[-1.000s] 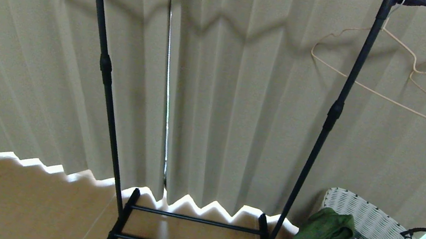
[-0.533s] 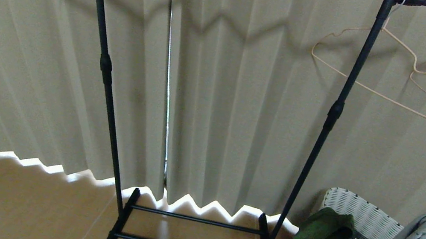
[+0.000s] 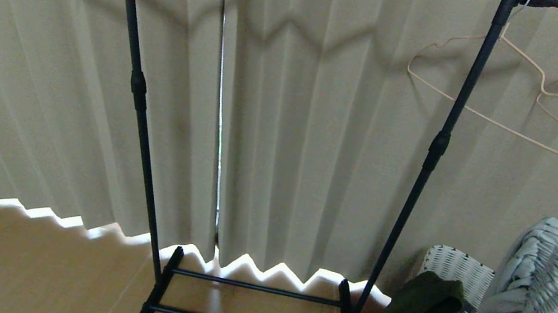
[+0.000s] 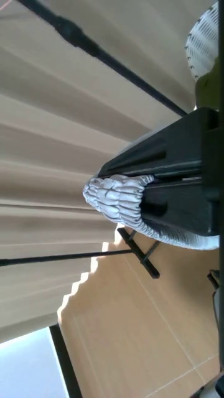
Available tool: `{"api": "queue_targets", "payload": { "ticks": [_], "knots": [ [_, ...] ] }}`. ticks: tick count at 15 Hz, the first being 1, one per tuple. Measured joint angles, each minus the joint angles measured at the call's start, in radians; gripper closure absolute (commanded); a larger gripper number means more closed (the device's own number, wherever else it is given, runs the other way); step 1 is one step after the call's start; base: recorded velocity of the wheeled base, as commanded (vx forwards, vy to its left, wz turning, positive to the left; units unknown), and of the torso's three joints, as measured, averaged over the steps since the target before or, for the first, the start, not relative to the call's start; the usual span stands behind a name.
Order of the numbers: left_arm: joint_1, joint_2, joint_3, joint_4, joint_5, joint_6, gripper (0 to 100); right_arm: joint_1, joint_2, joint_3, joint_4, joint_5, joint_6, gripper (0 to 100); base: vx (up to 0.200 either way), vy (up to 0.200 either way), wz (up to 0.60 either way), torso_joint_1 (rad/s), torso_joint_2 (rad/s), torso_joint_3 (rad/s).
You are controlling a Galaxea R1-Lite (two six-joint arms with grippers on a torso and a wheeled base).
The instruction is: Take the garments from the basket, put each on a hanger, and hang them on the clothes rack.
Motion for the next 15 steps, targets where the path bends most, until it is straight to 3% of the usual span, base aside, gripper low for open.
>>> {"api": "queue_targets", "payload": {
  "ticks": [2,4,6,10,12,15],
  "knots": [
    [-0.085,0.14,-0.044,-0.067,0.004,-0.017,0,0.0,0.018,-0.018,-0.001,0.006,0.001,100,0.0,0.0,0.0,0.0,0.0,0.0],
    [-0.218,0.285,-0.068,-0.141,0.056,-0.024,0,0.0,0.034,-0.042,-0.001,0.01,0.015,100,0.0,0.0,0.0,0.0,0.0,0.0],
    [-0.358,0.409,-0.077,-0.217,0.15,-0.033,0,0.0,0.044,-0.053,-0.002,0.01,0.056,100,0.0,0.0,0.0,0.0,0.0,0.0],
    [-0.763,0.693,-0.086,-0.417,0.409,-0.116,0,0.022,0.053,-0.063,-0.015,0.012,0.068,100,0.0,0.0,0.0,0.0,0.0,0.0],
    [-0.91,0.827,-0.1,-0.494,0.474,-0.144,0,0.039,0.054,-0.073,-0.06,0.013,0.091,100,0.0,0.0,0.0,0.0,0.0,0.0],
    [-1.015,1.024,-0.186,-0.576,0.521,-0.196,0,0.057,0.055,-0.086,-0.091,0.014,0.113,100,0.0,0.0,0.0,0.0,0.0,0.0]
  ]
}}
